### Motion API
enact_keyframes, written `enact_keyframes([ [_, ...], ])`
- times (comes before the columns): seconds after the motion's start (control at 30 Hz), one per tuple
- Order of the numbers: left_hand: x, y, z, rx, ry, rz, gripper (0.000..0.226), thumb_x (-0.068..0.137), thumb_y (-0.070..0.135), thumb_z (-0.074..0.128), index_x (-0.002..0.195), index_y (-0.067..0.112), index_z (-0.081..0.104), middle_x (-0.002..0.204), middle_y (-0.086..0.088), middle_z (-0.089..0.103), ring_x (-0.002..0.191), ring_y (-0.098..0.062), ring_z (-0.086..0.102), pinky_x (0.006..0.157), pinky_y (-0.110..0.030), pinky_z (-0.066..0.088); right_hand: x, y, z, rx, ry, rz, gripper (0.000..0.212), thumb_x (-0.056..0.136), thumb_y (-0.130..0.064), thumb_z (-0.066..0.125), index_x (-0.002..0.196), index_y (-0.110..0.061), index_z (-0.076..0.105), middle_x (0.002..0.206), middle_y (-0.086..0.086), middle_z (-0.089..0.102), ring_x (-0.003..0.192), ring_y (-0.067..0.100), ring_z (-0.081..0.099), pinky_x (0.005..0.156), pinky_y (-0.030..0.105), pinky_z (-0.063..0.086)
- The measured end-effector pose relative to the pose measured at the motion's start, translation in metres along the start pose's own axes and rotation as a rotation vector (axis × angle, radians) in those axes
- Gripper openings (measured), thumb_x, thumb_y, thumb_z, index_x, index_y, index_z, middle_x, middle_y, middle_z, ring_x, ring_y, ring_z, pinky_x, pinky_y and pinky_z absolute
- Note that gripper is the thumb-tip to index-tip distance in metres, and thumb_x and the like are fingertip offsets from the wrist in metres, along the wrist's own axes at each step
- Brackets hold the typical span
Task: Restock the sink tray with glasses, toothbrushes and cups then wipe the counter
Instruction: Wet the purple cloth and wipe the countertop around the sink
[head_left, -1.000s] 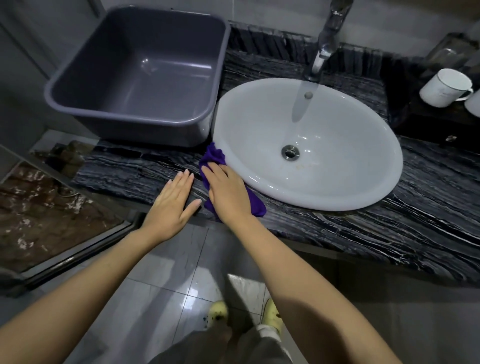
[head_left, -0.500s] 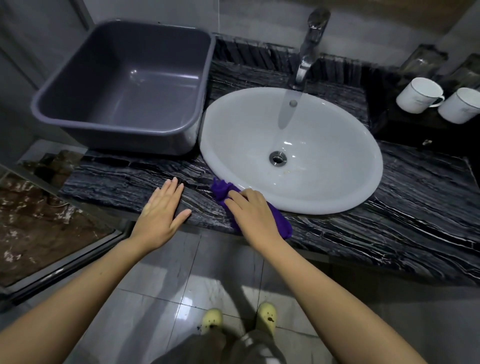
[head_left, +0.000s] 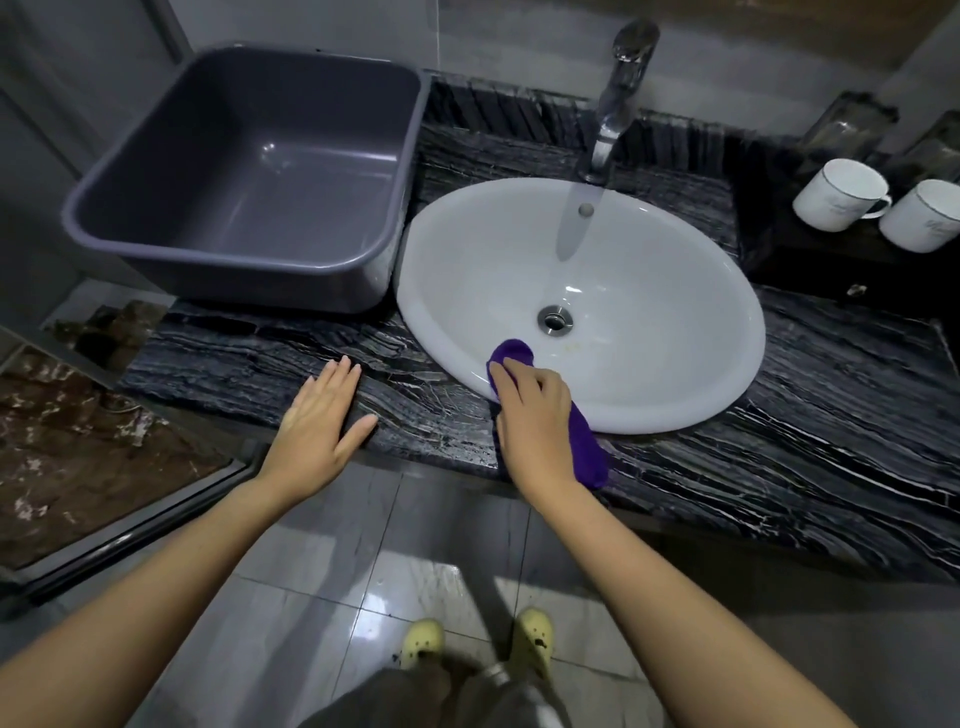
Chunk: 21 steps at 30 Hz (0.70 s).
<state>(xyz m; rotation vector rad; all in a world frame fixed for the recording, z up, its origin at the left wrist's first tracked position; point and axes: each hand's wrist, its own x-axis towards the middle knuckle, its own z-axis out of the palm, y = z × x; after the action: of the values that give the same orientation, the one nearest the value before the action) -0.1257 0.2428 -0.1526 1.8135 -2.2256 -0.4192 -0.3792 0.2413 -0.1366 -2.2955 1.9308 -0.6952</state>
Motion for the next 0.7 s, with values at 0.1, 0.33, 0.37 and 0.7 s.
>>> enact_keyframes([
  [0.1,0.003,0.01,-0.006,-0.198,0.049,-0.023,0.069,0.091,0.05,0.035,0.146,0.014,0.018,0.154,-0.002,0.02,0.143,-0.009,0.008,0.117,-0.03,0.006,0.003,-0.014,0.009,0.061,-0.038,-0.019,0.053,0.078,-0.001,0.049,0.13,-0.008,0.051,0.134,0.011,0.053,0.108,0.026,0.037,0.096,0.035,0.032],
  [0.33,0.038,0.044,-0.024,-0.376,0.011,0.214,0.051,0.088,0.012,0.035,0.139,0.007,0.037,0.144,0.0,0.032,0.138,-0.01,0.023,0.11,-0.005,0.009,0.012,-0.067,0.011,0.192,-0.355,-0.47,0.028,0.077,-0.006,0.05,0.103,-0.003,0.059,0.103,0.014,0.063,0.096,0.033,0.052,0.085,0.045,0.046],
  [0.37,0.04,0.045,-0.026,-0.382,-0.022,0.221,0.051,0.088,0.013,0.035,0.138,0.008,0.038,0.143,-0.001,0.037,0.136,-0.012,0.029,0.109,-0.005,0.013,0.01,-0.065,0.009,0.215,-0.38,-0.49,0.029,0.081,-0.011,0.054,0.109,-0.003,0.058,0.111,0.015,0.062,0.104,0.033,0.051,0.092,0.045,0.044],
  [0.7,0.011,0.012,-0.019,-0.096,-0.047,0.295,0.055,0.084,0.047,0.04,0.129,0.017,0.05,0.121,-0.001,0.061,0.112,-0.014,0.05,0.099,-0.021,0.031,-0.037,-0.034,0.005,0.048,-0.295,-0.226,0.046,0.083,-0.029,0.054,0.125,-0.009,0.056,0.126,0.012,0.06,0.1,0.03,0.059,0.086,0.039,0.053],
])
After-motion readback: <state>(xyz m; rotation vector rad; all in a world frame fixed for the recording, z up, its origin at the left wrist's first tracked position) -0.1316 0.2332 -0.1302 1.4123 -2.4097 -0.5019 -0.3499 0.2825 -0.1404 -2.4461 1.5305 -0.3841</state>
